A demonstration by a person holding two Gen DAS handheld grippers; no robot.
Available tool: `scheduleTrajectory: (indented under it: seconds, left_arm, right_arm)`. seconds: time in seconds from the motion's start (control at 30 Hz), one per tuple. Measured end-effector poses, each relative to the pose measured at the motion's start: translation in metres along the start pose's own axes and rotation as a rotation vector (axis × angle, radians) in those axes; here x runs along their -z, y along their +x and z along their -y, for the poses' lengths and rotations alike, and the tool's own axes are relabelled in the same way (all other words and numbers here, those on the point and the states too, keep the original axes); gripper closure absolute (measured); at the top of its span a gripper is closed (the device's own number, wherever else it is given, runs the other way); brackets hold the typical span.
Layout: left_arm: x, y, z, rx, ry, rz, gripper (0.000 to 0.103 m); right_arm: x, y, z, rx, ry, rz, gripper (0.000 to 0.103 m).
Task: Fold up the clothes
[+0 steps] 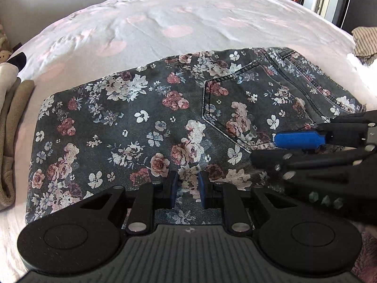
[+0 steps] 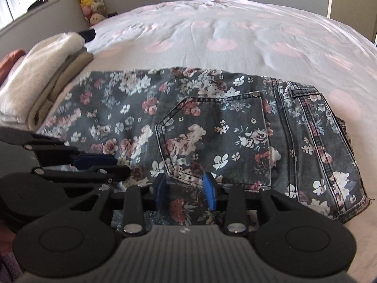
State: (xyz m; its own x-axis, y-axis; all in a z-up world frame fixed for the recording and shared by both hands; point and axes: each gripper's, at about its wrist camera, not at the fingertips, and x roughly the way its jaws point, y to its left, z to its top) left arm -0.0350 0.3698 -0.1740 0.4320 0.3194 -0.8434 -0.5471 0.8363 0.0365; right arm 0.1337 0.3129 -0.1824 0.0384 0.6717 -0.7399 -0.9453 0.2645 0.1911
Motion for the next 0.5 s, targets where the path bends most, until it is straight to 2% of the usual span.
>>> scheduleTrajectory:
  seconds: [0.1, 0.13, 0.2, 0.37, 0.5]
  left_arm:
    - [0.001, -0.011, -0.008, 0.017, -0.042, 0.057, 0.087]
    - [0.000, -0.015, -0.011, 0.017, -0.058, 0.082, 0.087]
    - [-0.006, -0.019, -0.016, 0.012, -0.093, 0.118, 0.086]
    - [-0.037, -0.014, -0.025, 0.055, -0.210, 0.134, 0.086]
    - [-0.046, -0.002, -0.020, 0.062, -0.199, 0.137, 0.086]
  right_arm:
    - [-0.005, -0.030, 0.023, -0.043, 0.112, 0.101, 0.063]
    - [-0.009, -0.041, 0.036, -0.043, 0.155, 0.128, 0.058]
    - [-0.016, -0.059, 0.062, -0.021, 0.226, 0.160, 0.052]
    - [-0.029, -0.056, 0.127, 0.004, 0.305, 0.096, 0.049]
    - [-0.037, -0.049, 0.178, 0.011, 0.359, 0.033, 0.043]
